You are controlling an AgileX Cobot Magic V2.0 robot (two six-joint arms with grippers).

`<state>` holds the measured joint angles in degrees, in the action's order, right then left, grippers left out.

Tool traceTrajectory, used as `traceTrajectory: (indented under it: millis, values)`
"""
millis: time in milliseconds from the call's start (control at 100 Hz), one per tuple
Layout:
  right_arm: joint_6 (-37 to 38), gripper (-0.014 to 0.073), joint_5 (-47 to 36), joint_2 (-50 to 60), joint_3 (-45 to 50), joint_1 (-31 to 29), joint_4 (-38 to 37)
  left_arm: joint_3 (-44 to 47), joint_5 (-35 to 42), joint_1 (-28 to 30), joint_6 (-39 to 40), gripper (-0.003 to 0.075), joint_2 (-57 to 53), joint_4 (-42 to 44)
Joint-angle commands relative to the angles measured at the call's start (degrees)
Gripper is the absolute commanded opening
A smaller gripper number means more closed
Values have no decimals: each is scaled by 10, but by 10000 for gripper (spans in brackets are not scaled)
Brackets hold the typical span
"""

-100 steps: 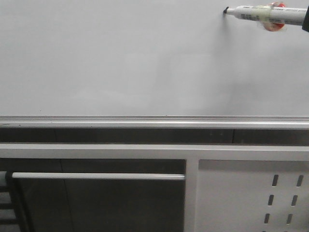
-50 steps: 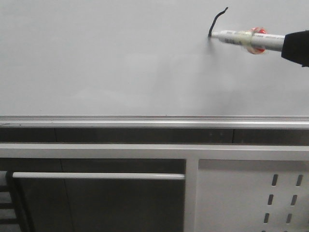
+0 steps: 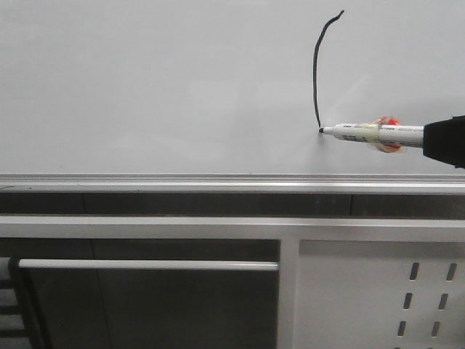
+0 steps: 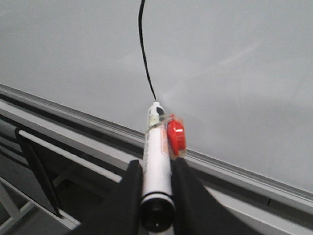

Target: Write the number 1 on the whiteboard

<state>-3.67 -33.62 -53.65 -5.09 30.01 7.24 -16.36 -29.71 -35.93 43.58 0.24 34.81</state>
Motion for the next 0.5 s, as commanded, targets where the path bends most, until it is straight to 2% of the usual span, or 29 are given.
traceTrajectory:
  millis: [0,200,310,490]
  values:
    - [-5,-50,-41,-1,-19,-2,0,-14,40,0,1,-18,7,12]
    - [-5,-50,-41,8,-19,0,-15,-14,40,0,1,-18,7,11]
    - [32,-50,-34,37,-19,14,-50,-14,41,0,1,-18,7,8]
    - [63,-50,65,114,-19,52,-62,-14,75,0,1,-18,7,8]
